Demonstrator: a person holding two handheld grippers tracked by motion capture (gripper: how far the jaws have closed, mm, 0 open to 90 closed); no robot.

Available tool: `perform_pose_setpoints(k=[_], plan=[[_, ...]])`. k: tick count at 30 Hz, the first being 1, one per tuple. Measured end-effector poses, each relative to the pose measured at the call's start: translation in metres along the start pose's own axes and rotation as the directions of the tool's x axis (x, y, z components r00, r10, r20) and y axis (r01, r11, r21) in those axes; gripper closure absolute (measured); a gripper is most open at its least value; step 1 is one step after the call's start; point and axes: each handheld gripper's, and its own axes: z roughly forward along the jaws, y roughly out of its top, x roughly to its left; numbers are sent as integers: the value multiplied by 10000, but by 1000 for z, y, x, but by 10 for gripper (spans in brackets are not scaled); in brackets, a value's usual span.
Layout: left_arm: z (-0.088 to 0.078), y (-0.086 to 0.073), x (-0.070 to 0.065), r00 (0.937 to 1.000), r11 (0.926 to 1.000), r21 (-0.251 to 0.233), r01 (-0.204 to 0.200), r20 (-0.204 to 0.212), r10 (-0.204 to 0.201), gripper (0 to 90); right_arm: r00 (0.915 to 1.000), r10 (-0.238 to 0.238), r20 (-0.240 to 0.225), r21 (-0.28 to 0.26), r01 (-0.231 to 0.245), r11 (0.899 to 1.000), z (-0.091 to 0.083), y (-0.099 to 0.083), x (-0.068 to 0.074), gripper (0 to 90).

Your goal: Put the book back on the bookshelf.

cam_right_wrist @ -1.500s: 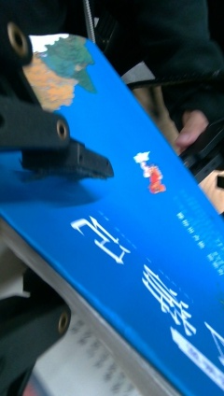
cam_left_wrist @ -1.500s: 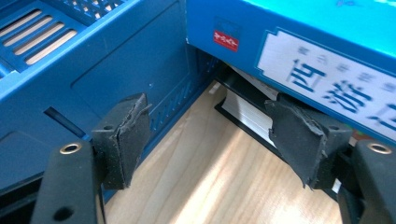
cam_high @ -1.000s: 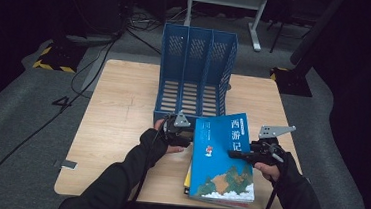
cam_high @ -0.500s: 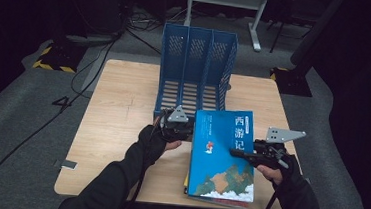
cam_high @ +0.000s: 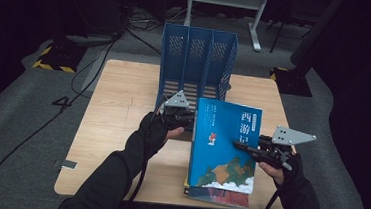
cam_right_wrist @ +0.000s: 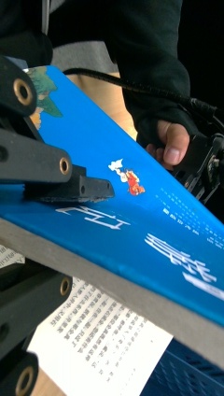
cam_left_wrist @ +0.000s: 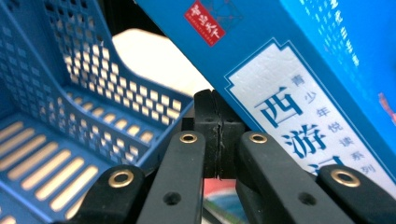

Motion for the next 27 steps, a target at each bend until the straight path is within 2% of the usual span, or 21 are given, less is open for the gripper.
perform_pose_setpoints(k=[3,9,12,14,19,21,25,27], plan=[[-2,7,-2,10000,10000,-31,-61,-40,61,899,9998,-68,182,-126,71,9999,-1,1,1,761],[-7,26,-7,9990,9989,-160,-440,-26,440,900,9970,-282,716,-497,318,9983,-5,2,3,784],[-8,33,-8,9985,9983,-180,-555,-42,554,900,9929,-454,1096,-487,510,9975,-6,4,7,784],[-9,38,-10,9976,9971,-301,-692,-90,690,900,9867,-774,1428,-421,842,9956,-7,5,10,784],[-15,48,-16,9932,9920,-507,-1157,-215,1147,900,9794,-979,1764,-683,1114,9914,-7,8,9,788],[-17,49,-17,9919,9906,-525,-1259,-258,1247,900,9739,-1144,1959,-750,1312,9885,-6,8,11,789],[-23,44,-21,9898,9878,-658,-1412,-307,1394,900,9690,-1440,2009,-785,1625,9836,-5,5,17,789],[-27,40,-25,9906,9873,-842,-1350,-319,1328,900,9663,-1590,2023,-774,1776,9811,-6,4,22,790]])
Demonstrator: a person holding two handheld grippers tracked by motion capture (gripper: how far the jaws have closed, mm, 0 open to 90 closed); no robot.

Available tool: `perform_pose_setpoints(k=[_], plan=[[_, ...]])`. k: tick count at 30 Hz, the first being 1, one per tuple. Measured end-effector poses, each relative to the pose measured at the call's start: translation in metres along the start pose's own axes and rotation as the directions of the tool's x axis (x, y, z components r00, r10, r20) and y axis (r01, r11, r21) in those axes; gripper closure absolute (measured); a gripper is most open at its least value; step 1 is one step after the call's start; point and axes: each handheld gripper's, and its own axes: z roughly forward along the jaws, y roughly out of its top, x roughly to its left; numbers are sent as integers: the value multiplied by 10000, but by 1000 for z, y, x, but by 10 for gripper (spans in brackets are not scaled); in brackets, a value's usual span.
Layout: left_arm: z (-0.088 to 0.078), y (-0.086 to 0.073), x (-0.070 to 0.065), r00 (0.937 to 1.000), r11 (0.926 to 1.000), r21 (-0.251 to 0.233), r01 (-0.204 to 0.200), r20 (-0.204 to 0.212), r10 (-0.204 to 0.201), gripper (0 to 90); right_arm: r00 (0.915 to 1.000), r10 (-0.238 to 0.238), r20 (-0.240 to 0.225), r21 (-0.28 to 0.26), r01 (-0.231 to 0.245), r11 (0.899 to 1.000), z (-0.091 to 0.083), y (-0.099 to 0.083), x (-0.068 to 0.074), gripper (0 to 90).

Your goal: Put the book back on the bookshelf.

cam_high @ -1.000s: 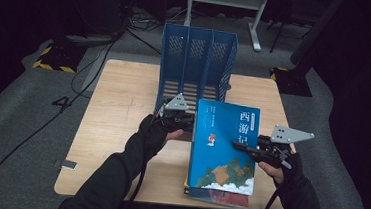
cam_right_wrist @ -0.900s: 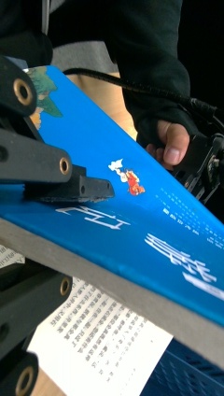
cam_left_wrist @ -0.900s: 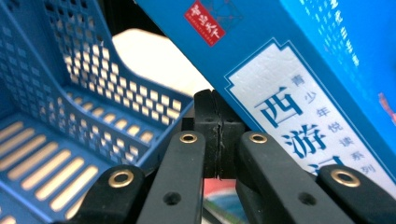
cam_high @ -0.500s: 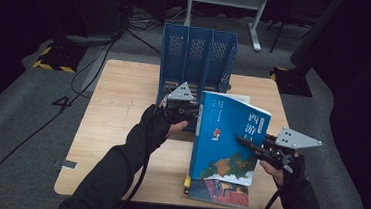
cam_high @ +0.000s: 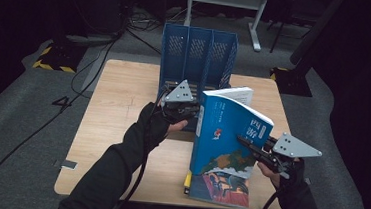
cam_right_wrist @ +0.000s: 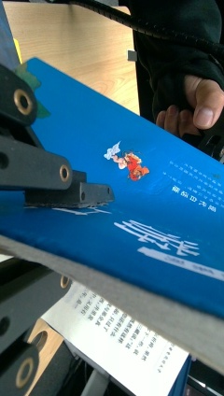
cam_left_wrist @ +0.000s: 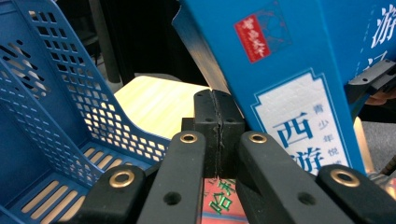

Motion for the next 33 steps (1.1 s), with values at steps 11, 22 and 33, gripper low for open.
perform_pose_setpoints(k=[11,22,33], plan=[[-16,-1,-23,9996,9982,-529,-270,-70,266,822,9986,-520,-110,-245,517,9984,-16,-4,20,797],[-29,-6,-31,9975,9982,-554,-232,-683,194,647,9973,-716,-162,-197,713,9973,-24,-5,25,781],[-45,-21,-31,9978,9996,33,278,-600,-276,380,9964,-777,-338,-173,771,9969,-29,-6,28,789]])
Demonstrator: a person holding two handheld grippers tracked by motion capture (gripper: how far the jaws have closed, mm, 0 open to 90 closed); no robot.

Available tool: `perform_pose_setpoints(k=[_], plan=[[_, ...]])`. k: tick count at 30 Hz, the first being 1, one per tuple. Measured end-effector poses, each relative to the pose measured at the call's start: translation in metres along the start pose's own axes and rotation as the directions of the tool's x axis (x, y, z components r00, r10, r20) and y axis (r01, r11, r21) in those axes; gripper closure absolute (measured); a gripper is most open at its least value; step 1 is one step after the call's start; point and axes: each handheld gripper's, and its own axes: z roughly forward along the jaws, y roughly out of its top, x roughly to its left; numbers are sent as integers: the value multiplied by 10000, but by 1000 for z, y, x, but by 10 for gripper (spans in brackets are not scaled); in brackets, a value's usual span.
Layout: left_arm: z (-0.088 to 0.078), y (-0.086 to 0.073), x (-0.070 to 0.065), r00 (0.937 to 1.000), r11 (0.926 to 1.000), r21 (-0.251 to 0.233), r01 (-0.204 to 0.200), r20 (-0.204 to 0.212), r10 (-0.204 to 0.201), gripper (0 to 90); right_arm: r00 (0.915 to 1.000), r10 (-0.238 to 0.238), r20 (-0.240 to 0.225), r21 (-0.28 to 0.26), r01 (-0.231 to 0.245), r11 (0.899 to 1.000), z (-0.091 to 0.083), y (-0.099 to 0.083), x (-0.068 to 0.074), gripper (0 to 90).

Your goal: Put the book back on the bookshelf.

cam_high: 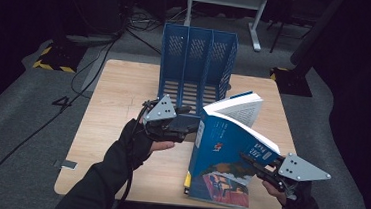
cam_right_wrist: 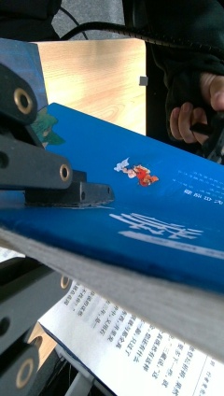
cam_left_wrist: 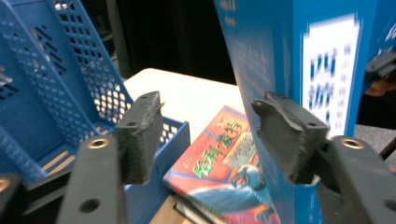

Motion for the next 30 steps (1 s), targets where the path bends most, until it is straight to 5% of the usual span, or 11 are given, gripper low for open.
perform_pose_setpoints(k=[6,12,22,30], plan=[[-8,-10,-7,9999,9999,96,-34,98,33,312,10000,-1,-28,-52,1,10000,-1,0,3,793],[-5,-20,-23,9963,9987,506,-93,854,50,267,9999,58,-87,-83,-59,9999,-2,-1,4,793],[28,-22,-42,9803,9961,878,-62,1970,-113,335,9999,-88,-132,-75,87,9999,-5,-1,7,789],[40,-11,-45,9810,9981,613,78,1929,-196,379,9998,-139,128,-37,140,9999,-9,-3,8,759]])
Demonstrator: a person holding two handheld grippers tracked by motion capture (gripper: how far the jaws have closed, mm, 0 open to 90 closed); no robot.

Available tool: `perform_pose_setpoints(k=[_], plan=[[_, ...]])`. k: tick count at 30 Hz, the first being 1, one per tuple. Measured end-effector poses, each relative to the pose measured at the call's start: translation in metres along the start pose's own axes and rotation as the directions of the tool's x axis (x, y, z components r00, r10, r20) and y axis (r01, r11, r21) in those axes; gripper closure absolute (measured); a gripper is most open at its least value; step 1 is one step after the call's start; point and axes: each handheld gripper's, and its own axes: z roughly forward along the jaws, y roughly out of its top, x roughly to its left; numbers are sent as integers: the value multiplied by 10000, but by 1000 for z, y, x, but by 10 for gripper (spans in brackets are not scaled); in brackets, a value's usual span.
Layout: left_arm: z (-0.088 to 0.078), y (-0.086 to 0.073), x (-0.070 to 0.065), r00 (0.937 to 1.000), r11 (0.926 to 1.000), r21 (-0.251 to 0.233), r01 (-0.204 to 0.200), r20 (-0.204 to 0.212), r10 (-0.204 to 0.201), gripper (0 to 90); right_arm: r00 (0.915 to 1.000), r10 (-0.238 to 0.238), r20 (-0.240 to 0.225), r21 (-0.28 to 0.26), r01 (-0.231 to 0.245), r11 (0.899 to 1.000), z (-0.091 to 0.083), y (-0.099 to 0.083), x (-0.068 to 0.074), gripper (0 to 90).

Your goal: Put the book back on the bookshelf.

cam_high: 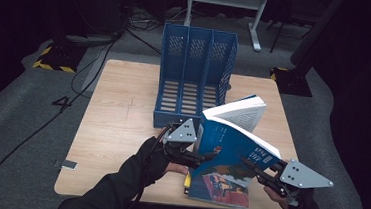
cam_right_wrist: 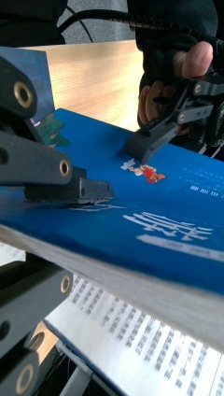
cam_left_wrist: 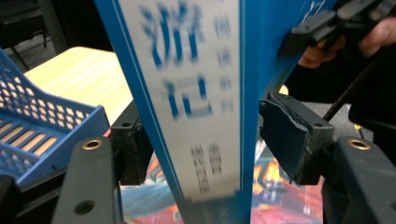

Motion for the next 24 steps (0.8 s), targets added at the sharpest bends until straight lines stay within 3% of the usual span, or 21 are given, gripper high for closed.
perform_pose_setpoints(k=[2,14,24], plan=[[0,2,1,10000,10000,-61,12,-10,-12,422,10000,72,-66,-3,-72,10000,-2,-1,-1,759],[-4,38,-4,9980,9953,-732,-629,38,634,418,9999,27,107,90,-28,10000,-7,-4,-1,704],[-4,57,-7,9974,9913,-1099,-718,21,725,440,9990,232,389,180,-239,9996,-9,-10,-2,649]])
